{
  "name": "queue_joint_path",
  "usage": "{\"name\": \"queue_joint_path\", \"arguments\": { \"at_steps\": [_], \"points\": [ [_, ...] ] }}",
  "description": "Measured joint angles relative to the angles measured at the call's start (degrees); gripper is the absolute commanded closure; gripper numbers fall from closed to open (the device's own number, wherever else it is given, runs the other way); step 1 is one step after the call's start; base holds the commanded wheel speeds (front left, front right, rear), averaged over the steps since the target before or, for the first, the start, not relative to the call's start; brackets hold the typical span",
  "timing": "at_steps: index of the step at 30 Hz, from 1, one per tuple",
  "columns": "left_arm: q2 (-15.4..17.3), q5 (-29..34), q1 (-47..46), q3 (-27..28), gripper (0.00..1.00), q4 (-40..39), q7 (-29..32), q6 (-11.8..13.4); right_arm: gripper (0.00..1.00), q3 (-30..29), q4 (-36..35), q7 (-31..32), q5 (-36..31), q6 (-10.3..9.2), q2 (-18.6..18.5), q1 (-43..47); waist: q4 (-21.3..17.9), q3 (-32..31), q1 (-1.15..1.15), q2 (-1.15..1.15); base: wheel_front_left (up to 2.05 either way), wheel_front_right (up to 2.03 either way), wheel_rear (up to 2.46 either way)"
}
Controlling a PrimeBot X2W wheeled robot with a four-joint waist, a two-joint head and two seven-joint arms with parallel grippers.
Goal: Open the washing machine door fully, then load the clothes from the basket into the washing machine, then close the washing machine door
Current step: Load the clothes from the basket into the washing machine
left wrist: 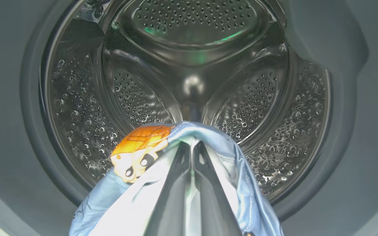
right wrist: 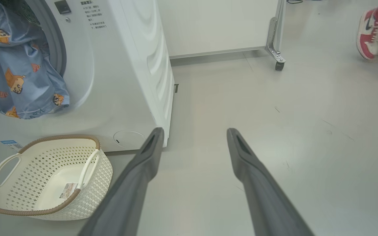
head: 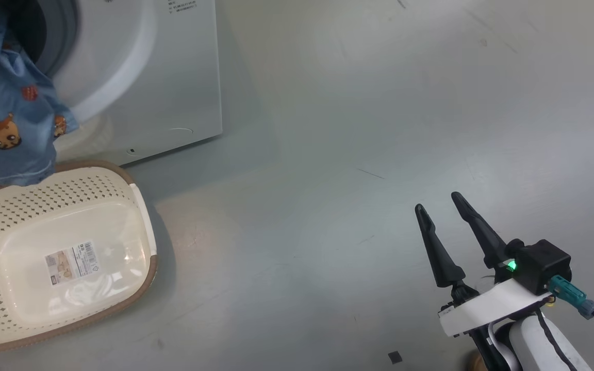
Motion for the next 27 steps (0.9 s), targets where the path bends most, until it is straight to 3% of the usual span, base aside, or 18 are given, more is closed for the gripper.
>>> {"name": "queue_joint_path", "arguments": {
  "at_steps": [6,27],
  "points": [
    [1.9,0.0,-4.8,0.6,1.00,2.1,0.0,0.5,0.00,0.3,-0.3,0.0,0.0,0.00,-0.2,-1.0,-0.6,1.6,0.00,0.00,0.00,0.00,0.00],
    [2.0,1.7,-10.3,-1.5,1.00,13.4,0.8,1.5,0.00,1.7,-0.6,0.0,0.2,0.00,0.0,-2.4,-0.6,5.6,-0.01,0.00,0.00,0.00,0.00]
  ]
}}
